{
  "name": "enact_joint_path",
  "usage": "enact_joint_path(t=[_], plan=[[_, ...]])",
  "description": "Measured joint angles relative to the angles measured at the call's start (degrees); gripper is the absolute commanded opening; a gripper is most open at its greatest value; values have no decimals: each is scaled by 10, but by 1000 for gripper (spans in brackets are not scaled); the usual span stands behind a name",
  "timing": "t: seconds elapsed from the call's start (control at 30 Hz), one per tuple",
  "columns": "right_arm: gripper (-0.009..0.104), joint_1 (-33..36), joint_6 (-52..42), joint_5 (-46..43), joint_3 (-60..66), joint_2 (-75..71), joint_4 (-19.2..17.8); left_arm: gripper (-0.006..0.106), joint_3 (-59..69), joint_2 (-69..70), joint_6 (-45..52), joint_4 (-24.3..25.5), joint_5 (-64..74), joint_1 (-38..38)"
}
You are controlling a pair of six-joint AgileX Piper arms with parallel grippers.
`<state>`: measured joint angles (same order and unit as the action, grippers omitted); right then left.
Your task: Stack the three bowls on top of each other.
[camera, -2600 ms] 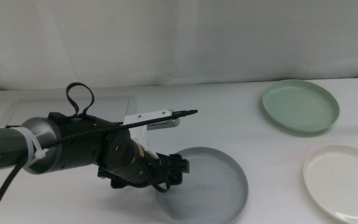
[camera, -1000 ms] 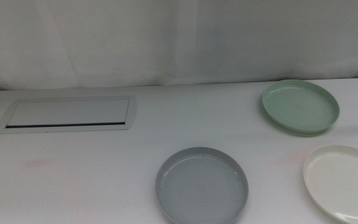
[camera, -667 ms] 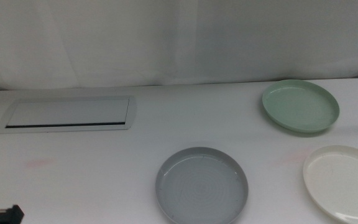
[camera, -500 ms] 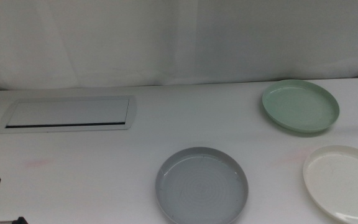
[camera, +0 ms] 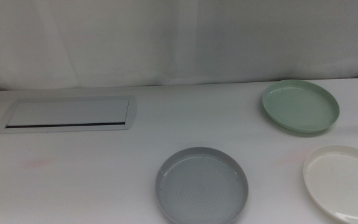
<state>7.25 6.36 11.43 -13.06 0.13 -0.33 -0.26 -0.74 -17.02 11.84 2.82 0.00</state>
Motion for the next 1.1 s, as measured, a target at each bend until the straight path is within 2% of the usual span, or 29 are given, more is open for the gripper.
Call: enact_joint_path(t=[0.17,0.37,0.47,0.6,0.87,0.97,1.1], plan=[[82,0,-59,133,-97,10,-3,-2,1,2,-1,0,18,0],[82,0,-71,189,-149,66,-5,-2,1,2,-6,0,22,0],[82,0,-39,234,-179,112,-5,-2,1,2,-7,0,24,0],[82,0,1,326,-234,193,-34,-2,1,2,-9,0,25,0],[82,0,18,456,-331,369,-92,-2,1,2,-10,0,25,0],[82,0,19,491,-350,430,-118,-2,1,2,-10,0,25,0],[81,0,17,506,-357,503,-131,-2,1,2,-10,0,25,0]])
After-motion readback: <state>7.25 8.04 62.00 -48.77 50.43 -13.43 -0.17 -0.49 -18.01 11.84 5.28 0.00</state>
